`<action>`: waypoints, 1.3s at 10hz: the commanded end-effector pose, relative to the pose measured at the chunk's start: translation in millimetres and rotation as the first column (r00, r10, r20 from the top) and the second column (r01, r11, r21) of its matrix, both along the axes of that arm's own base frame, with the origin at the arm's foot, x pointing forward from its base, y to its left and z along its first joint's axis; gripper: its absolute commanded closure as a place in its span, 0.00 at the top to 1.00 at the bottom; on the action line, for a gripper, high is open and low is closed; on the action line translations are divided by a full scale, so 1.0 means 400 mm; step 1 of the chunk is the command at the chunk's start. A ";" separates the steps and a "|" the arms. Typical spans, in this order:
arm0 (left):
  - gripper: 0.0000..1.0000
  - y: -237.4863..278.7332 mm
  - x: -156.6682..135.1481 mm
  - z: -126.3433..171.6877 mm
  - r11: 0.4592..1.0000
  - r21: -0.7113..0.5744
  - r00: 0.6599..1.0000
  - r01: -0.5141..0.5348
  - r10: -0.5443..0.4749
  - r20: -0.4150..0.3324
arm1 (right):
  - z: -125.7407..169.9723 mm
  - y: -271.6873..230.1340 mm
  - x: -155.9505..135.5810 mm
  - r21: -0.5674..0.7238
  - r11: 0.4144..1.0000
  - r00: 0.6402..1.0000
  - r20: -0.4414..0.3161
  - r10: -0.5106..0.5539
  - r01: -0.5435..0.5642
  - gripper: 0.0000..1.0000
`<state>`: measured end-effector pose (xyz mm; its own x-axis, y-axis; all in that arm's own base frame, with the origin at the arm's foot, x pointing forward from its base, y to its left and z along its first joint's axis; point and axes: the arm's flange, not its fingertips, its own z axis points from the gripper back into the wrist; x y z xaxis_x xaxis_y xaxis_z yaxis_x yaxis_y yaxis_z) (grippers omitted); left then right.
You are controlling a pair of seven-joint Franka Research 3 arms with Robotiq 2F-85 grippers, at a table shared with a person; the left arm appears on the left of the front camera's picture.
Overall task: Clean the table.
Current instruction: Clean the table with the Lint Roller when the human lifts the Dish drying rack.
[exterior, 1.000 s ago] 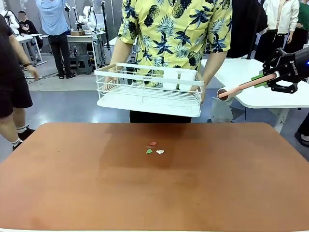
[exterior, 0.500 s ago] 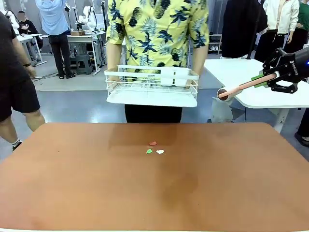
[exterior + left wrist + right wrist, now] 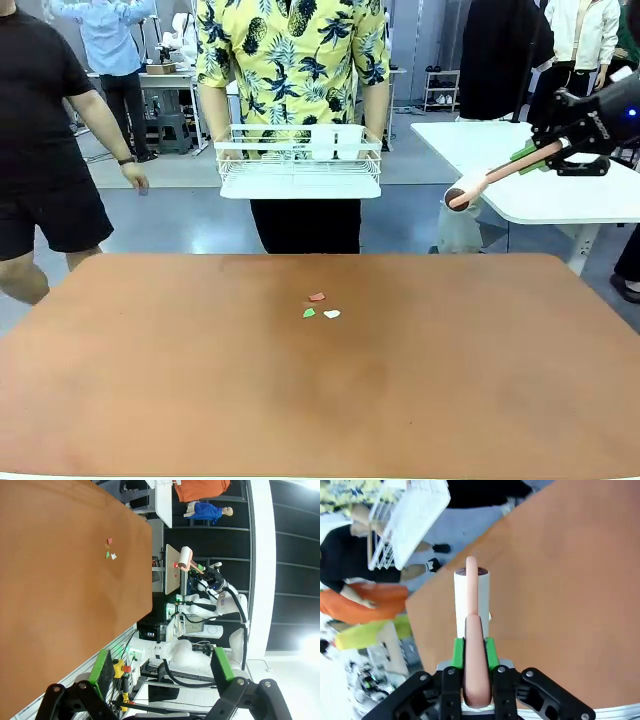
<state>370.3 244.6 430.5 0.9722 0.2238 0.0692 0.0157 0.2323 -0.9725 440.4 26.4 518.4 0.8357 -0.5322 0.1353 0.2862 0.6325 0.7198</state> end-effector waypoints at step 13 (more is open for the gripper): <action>1.00 0.001 -0.011 -0.001 1.000 -0.005 1.000 0.000 0.000 0.005 | -0.380 0.027 0.125 0.325 0.800 0.862 0.127 0.491 -0.504 0.21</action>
